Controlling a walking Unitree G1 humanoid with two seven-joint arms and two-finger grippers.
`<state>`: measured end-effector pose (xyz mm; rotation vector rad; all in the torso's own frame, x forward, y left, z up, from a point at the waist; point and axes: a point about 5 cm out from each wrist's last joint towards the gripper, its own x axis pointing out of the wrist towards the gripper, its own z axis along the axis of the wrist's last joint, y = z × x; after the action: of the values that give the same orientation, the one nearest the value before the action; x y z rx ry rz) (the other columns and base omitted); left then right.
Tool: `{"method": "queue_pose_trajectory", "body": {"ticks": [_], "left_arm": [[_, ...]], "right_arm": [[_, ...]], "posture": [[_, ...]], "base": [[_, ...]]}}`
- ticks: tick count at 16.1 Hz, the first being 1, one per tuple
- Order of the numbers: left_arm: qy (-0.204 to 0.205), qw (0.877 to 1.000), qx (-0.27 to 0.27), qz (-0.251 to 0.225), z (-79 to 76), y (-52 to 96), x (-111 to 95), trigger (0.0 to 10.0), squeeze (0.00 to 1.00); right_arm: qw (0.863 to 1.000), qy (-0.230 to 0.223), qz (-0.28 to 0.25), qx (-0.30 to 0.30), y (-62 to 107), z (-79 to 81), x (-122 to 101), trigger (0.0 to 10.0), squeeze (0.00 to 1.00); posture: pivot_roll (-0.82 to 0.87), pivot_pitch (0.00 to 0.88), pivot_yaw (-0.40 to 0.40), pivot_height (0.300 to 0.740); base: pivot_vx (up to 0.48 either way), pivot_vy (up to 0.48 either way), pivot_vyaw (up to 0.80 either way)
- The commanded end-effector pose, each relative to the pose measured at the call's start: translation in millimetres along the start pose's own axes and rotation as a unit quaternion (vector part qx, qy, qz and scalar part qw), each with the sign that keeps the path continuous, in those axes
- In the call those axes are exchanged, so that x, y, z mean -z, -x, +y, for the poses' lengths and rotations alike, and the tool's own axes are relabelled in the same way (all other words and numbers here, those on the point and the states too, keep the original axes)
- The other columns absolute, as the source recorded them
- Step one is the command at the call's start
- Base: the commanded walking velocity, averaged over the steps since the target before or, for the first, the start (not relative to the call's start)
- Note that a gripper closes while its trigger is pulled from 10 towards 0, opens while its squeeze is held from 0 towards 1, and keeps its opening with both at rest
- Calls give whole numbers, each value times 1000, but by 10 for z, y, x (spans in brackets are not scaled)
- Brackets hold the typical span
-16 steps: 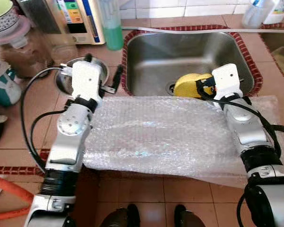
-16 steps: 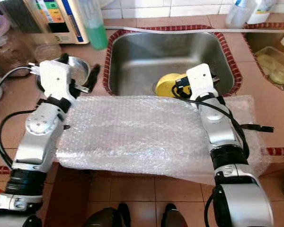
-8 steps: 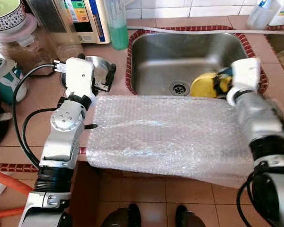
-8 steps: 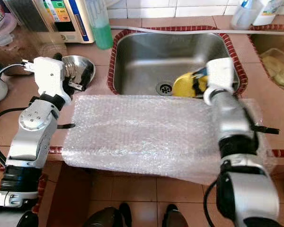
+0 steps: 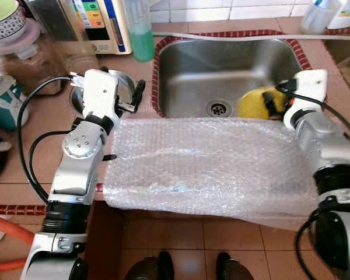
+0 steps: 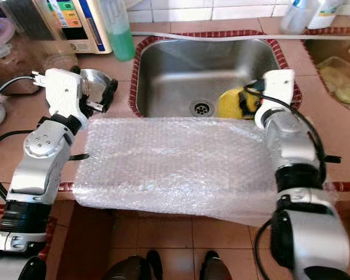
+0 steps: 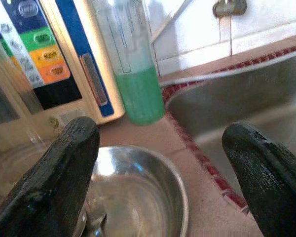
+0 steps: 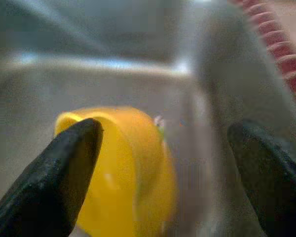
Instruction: Kitchen organization
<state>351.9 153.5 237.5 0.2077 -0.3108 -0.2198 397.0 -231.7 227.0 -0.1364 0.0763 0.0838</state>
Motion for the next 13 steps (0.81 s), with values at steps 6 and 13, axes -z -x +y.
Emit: {"method": "queue_pose_trajectory", "body": {"ticks": [6, 13], "left_arm": [[-3, 1000, 2, 14, 33, 1, 36, 10000, 0], [-17, 995, -80, 64, 246, -12, 181, 10000, 0]], "right_arm": [[992, -112, -33, 40, 20, -131, -106, 10000, 0], [982, -45, -141, -120, 216, 666, -194, 10000, 0]], "posture": [[-76, 256, 117, 740], [-82, 269, 121, 740]], "base": [[0, 0, 0], [0, 0, 0]]}}
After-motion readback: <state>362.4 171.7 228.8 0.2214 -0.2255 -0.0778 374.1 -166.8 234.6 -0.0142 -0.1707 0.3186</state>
